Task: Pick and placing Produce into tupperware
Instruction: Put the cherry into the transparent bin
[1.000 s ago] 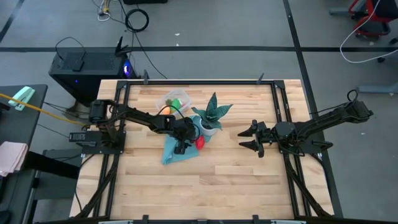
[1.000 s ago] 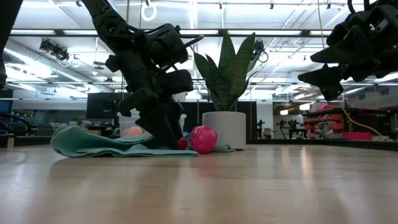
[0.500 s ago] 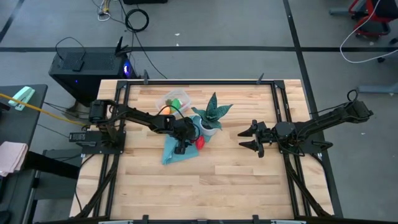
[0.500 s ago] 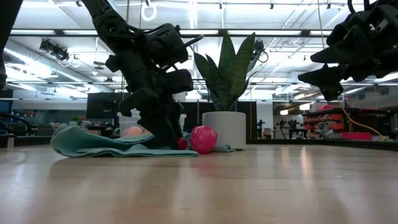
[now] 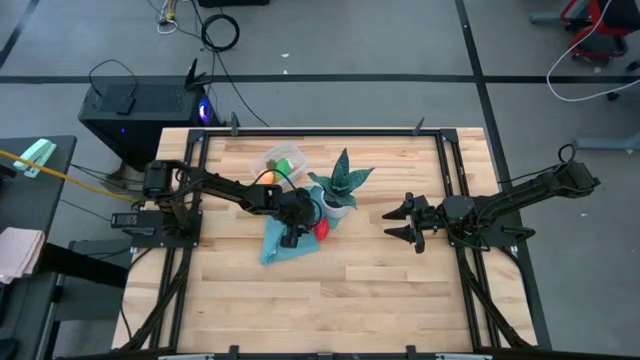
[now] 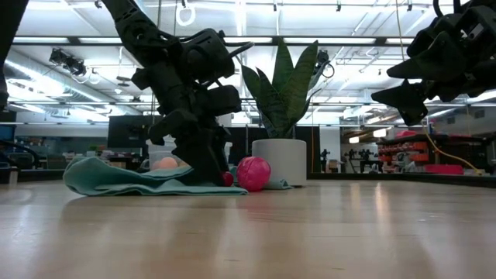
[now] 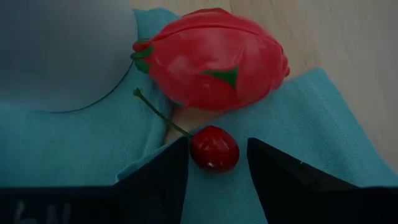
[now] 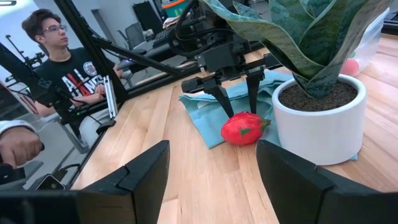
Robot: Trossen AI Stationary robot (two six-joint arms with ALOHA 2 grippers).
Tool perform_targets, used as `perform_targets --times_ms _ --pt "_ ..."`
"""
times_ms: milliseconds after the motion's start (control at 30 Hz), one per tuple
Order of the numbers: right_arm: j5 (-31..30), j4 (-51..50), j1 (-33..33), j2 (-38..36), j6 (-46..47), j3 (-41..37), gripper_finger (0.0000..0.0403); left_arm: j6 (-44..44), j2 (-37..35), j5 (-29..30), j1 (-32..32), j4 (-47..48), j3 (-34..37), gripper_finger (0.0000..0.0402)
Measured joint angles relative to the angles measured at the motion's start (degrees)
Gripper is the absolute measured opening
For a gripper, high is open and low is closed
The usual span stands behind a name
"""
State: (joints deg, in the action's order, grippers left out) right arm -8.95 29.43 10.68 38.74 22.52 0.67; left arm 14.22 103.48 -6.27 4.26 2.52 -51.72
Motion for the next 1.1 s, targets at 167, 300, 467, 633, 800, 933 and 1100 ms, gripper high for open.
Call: perform_targets --times_ms 167,300,467,633,800,933,1100 --pt "0.0 0.0 0.0 0.0 0.0 0.0 0.0246 0.1 0.0 0.0 0.0 0.0 0.0 0.0164" --pt "0.0 0.0 0.0 0.0 0.0 0.0 0.0246 0.1 0.0 0.0 0.0 0.0 0.0 0.0152" --pt "0.0 0.0 0.0 0.0 0.0 0.0 0.0246 0.1 0.0 0.0 0.0 0.1 0.0 0.0138" --pt "0.0 0.0 0.0 0.0 0.0 0.0 0.0246 0.6 -0.5 0.0 0.0 0.8 0.0 0.0131" --pt "0.0 0.0 0.0 0.0 0.0 0.0 0.0246 1.2 -3.6 0.1 0.1 1.7 0.0 0.0137" --pt "0.0 0.0 0.0 0.0 0.0 0.0 0.0246 1.5 -6.9 0.3 0.2 4.2 -0.1 0.0141" --pt "0.0 0.0 0.0 0.0 0.0 0.0 0.0246 2.1 -9.8 3.7 1.7 10.5 -0.1 0.0134"
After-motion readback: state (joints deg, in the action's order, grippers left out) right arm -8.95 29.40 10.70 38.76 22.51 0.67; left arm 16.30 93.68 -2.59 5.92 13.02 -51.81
